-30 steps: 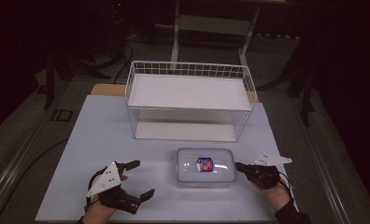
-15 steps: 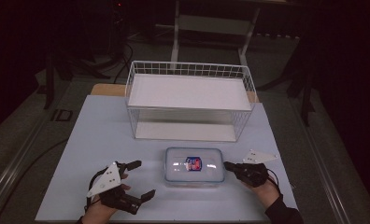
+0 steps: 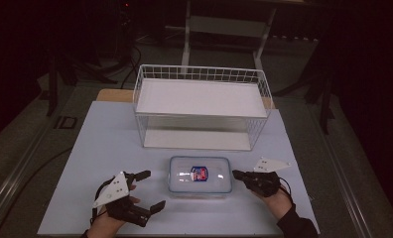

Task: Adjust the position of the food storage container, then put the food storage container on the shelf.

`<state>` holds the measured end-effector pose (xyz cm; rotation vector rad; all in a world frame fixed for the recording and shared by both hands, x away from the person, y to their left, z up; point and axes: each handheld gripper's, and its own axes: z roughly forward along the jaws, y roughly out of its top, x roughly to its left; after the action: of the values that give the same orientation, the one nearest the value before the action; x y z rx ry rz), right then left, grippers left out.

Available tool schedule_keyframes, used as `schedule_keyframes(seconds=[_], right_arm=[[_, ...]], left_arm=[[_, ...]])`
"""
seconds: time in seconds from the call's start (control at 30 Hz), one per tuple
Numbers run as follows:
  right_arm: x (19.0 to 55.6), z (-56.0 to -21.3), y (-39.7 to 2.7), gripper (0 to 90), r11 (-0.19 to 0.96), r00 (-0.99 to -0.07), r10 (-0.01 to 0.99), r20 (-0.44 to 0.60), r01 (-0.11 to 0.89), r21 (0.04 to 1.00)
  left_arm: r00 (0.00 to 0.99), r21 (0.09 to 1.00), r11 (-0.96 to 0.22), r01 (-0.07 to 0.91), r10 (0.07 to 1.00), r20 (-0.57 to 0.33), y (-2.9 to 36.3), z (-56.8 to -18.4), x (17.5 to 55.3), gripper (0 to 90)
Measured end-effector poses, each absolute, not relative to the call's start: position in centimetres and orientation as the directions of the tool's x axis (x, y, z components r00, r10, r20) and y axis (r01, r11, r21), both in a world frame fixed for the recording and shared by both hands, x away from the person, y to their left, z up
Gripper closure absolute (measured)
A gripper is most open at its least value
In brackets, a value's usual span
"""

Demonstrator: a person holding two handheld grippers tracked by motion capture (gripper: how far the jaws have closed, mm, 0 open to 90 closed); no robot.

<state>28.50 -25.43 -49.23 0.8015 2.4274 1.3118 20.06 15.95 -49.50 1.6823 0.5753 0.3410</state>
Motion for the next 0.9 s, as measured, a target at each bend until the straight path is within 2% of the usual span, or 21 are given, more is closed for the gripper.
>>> schedule_keyframes(seconds=[0.03,0.1,0.17,0.2,0.23,0.33,0.4,0.5,0.53,0.6,0.67,0.9], right_arm=[[28.3,-48.9,-25.6,81.5,0.426,-0.812,0.583,0.034,0.341,0.838],[27.9,-48.2,-25.9,74.8,0.406,-0.810,0.585,0.034,0.329,0.853],[27.4,-47.5,-26.1,62.6,0.391,-0.808,0.588,0.021,0.307,0.868],[27.4,-47.5,-26.1,62.6,0.391,-0.808,0.588,0.021,0.307,0.868],[26.8,-46.8,-26.3,49.5,0.363,-0.803,0.596,0.020,0.292,0.885],[26.1,-46.0,-26.4,29.7,0.305,-0.807,0.590,0.038,0.267,0.914],[25.7,-45.6,-26.4,12.7,0.296,-0.813,0.582,0.030,0.246,0.923],[25.4,-45.1,-26.4,10.0,0.286,-0.807,0.591,0.012,0.224,0.932],[25.2,-45.0,-26.4,10.0,0.292,-0.794,0.607,-0.034,0.182,0.939],[25.0,-44.7,-26.4,10.1,0.311,-0.785,0.616,-0.065,0.167,0.936],[24.9,-44.4,-26.5,13.6,0.314,-0.781,0.619,-0.085,0.147,0.938],[25.0,-43.7,-26.2,17.0,0.274,-0.814,0.581,0.013,0.210,0.939]], left_arm=[[0.825,0.974,-0.121,0.193,0.557,-0.095,15.9,-49.5,20.2,0.0],[0.818,0.967,-0.136,0.215,0.566,-0.102,15.8,-49.3,20.4,0.0],[0.809,0.952,-0.172,0.253,0.577,-0.111,15.6,-48.8,20.9,0.0],[0.809,0.952,-0.172,0.253,0.577,-0.111,15.6,-48.8,20.9,0.0],[0.808,0.950,-0.170,0.261,0.577,-0.119,15.5,-48.7,21.0,0.0],[0.799,0.938,-0.177,0.298,0.583,-0.143,15.3,-47.9,21.6,0.0],[0.796,0.936,-0.178,0.304,0.587,-0.147,15.2,-47.1,21.9,0.0],[0.793,0.936,-0.167,0.310,0.589,-0.157,15.0,-45.9,22.6,0.0],[0.790,0.936,-0.166,0.311,0.592,-0.157,15.0,-45.7,22.7,0.0],[0.790,0.932,-0.169,0.321,0.591,-0.165,14.8,-45.1,23.1,0.0],[0.788,0.927,-0.173,0.333,0.590,-0.173,14.7,-44.9,23.5,0.0],[0.732,0.868,-0.141,0.476,0.610,-0.302,14.5,-46.2,26.2,0.0]])
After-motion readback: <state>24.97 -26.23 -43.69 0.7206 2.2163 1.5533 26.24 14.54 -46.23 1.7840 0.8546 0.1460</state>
